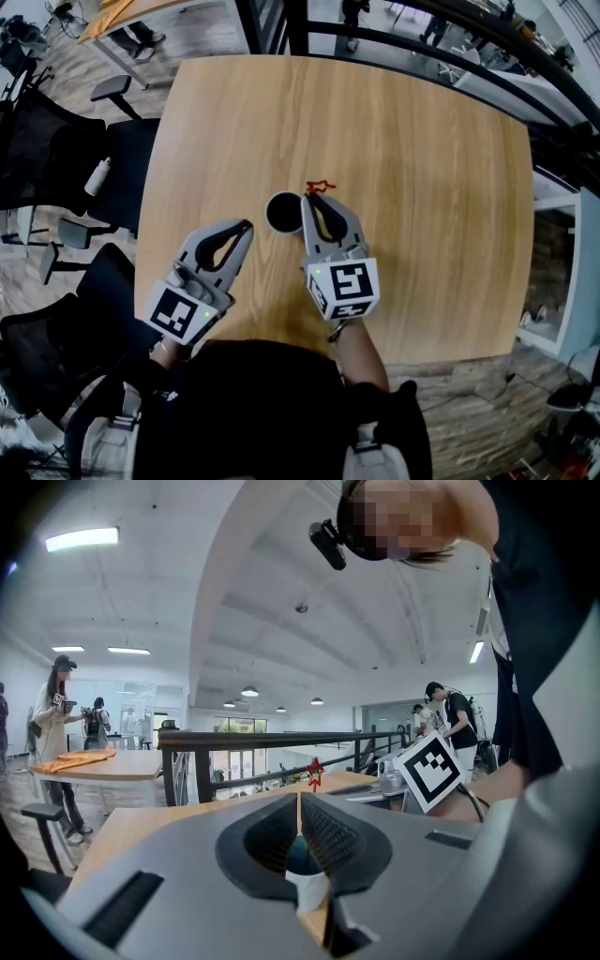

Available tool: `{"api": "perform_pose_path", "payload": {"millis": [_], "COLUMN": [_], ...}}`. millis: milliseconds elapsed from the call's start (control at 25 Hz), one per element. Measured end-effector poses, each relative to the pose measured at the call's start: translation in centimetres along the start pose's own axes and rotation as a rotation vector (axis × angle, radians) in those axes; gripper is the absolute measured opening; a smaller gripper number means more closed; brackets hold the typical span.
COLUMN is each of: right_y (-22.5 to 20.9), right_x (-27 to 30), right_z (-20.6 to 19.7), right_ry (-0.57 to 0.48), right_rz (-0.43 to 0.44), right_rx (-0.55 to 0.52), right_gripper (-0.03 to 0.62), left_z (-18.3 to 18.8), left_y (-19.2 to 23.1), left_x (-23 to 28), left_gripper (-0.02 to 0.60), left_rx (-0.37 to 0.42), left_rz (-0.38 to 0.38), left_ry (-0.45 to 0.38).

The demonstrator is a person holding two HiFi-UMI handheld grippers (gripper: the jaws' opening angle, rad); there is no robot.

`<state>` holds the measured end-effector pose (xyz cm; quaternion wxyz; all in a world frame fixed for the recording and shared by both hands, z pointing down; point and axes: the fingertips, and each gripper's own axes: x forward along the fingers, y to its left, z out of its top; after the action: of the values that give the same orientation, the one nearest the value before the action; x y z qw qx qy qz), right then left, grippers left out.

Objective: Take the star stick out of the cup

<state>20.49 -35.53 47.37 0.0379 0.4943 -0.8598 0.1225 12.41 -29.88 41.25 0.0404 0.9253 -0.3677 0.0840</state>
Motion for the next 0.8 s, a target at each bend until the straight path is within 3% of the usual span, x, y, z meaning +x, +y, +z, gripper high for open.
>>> {"api": "perform_pose_path", "payload": {"millis": [800], "right_y": [4.8], "right_x": [-1.5], "right_z": [4.1], "right_ry": [-0.057], "right_rz": [0.026], "right_rx": [-0.103], "right_gripper": [0.031], "left_z": [2.1], "left_y": [0.3], "left_x": [-3.4], "left_gripper": [0.023], "left_rx": [0.047], "left_rz": [0.029], "left_ry": [-0.046]}}
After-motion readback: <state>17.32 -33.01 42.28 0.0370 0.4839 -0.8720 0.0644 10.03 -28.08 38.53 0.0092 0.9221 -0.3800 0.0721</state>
